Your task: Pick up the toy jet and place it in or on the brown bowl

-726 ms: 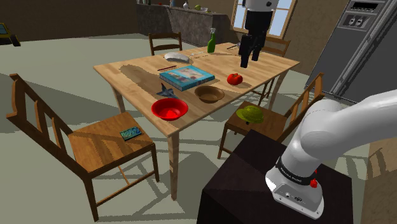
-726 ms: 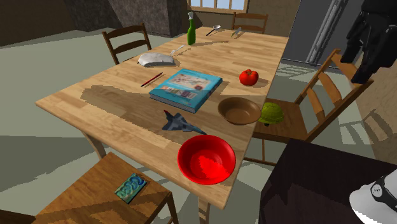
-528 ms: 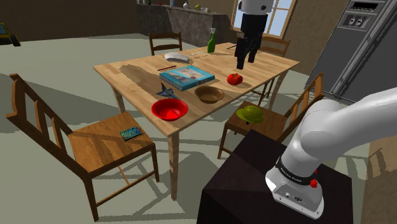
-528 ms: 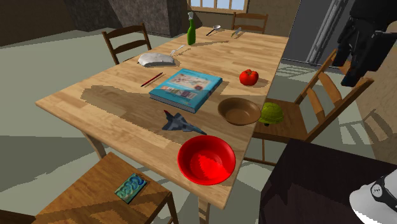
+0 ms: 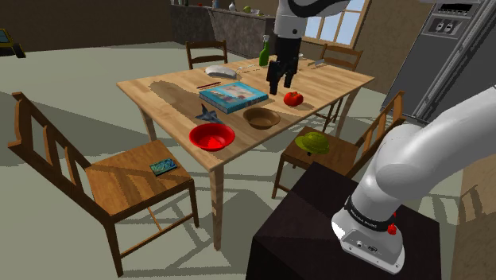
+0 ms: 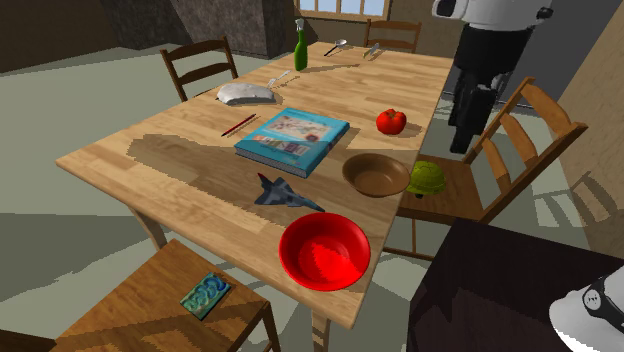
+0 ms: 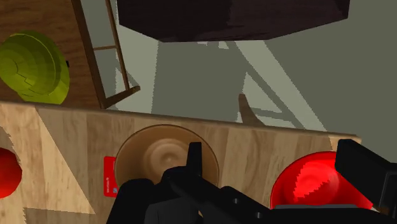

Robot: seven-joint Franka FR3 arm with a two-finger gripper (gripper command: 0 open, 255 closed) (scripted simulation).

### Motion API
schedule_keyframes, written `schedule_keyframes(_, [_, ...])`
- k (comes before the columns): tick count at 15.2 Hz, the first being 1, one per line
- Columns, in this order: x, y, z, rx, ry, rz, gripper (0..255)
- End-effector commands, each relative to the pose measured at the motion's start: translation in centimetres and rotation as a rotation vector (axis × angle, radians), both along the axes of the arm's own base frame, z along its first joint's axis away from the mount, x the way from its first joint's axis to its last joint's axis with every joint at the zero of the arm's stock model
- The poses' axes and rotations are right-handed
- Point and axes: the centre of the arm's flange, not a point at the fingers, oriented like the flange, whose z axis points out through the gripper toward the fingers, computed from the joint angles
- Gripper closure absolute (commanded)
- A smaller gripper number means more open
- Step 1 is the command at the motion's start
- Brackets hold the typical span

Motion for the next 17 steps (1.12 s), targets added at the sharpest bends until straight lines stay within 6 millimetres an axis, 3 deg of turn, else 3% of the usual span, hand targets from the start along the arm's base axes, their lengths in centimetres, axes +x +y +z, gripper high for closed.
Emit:
schedule_keyframes(1, [2.1,-0.2,-1.4,0.013,-0.006,0.003,0])
schedule_keyframes(17, [19.5,-1.8,-12.8,0.12,-0.04,0.03,0])
